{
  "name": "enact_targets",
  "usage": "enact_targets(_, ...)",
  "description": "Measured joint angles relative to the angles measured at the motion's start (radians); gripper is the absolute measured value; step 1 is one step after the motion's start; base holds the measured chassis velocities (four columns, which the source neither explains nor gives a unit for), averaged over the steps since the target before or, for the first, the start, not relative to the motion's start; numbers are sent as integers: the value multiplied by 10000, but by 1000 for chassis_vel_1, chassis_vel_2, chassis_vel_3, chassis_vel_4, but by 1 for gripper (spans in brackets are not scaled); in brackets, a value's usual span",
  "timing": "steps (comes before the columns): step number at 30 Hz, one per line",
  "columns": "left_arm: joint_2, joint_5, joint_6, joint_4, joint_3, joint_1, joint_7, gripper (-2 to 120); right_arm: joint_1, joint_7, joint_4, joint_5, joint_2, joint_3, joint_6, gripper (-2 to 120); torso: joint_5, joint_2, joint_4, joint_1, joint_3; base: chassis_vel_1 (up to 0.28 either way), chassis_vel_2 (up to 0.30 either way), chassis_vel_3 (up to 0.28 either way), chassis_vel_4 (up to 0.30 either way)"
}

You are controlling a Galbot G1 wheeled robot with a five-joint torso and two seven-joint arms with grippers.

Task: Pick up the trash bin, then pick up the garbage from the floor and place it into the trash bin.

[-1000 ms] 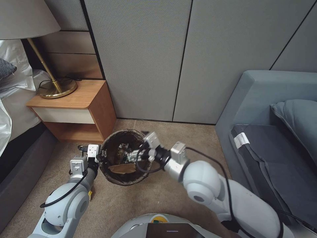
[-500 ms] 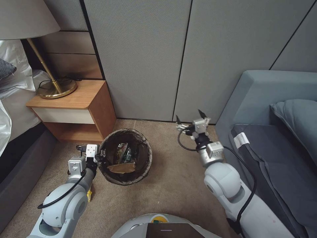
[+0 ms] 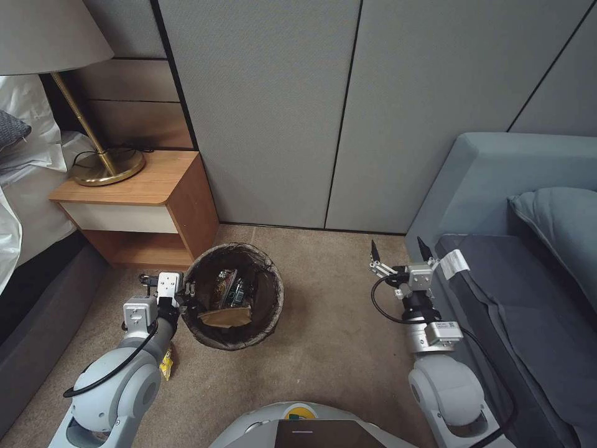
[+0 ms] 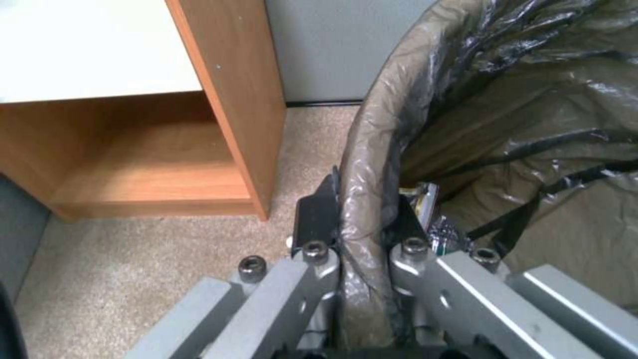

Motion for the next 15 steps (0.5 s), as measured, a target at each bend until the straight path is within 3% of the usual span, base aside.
enact_targets(15,28,-14,113,-104,-70,65,247,3,40,166,276,603,-127,68,-460,100,0,0,0,0,1,0,0,0,0)
